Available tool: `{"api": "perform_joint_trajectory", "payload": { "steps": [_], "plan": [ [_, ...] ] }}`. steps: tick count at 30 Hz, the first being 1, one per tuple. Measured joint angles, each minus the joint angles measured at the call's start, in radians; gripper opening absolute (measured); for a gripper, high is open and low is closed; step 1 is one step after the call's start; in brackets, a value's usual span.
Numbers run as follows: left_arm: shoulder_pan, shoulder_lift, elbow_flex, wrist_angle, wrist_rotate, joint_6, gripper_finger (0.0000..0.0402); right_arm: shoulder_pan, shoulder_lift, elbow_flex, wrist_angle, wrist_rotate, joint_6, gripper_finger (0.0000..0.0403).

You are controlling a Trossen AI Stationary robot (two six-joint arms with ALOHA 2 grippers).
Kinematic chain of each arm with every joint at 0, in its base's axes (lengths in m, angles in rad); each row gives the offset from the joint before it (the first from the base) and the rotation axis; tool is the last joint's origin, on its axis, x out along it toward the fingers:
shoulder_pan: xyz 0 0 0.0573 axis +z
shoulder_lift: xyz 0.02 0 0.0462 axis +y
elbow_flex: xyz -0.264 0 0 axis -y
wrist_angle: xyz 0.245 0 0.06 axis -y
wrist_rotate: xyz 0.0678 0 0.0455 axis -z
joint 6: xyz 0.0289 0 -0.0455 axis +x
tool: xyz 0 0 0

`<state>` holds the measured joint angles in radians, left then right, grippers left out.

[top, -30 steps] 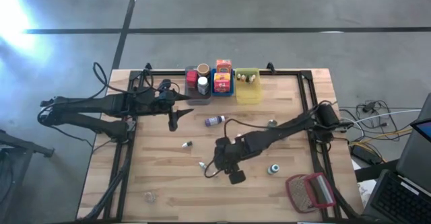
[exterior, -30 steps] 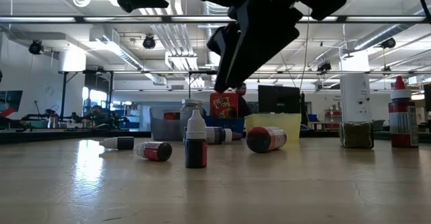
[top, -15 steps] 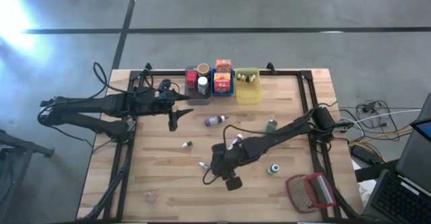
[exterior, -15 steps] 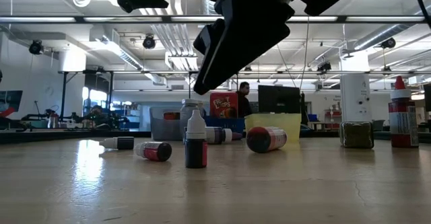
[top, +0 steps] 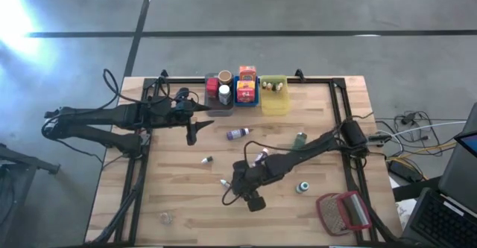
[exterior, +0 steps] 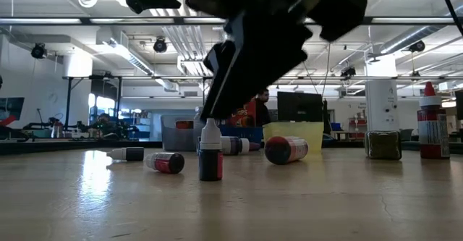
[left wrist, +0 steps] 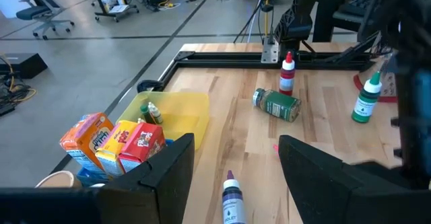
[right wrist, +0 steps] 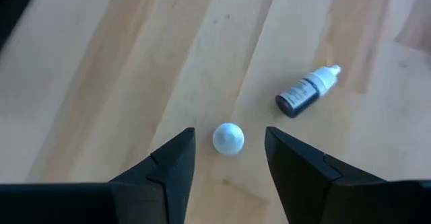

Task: Pick & Place Kitchen Items
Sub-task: Put the right small pink food coloring bottle into the yellow bin

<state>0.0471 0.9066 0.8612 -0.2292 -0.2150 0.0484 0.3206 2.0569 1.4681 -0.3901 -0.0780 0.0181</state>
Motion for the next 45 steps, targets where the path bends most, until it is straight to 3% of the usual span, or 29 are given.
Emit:
{"api": "perform_joint_trajectory", "payload": {
  "steps": [17,31,45],
  "plan": [
    [0.0,0.0,0.0,-0.004,0.0,0.0,0.0223,0.0,0.035,0.016,0.008,-0.004,0.015,0.0141],
    [0.0,0.0,0.0,-0.005,0.0,0.0,0.0223,0.0,0.067,0.015,0.029,-0.009,0.017,0.0167],
    [0.0,0.0,0.0,-0.004,0.0,0.0,0.0223,0.002,0.065,0.015,0.03,-0.01,0.017,0.0093]
  ]
}}
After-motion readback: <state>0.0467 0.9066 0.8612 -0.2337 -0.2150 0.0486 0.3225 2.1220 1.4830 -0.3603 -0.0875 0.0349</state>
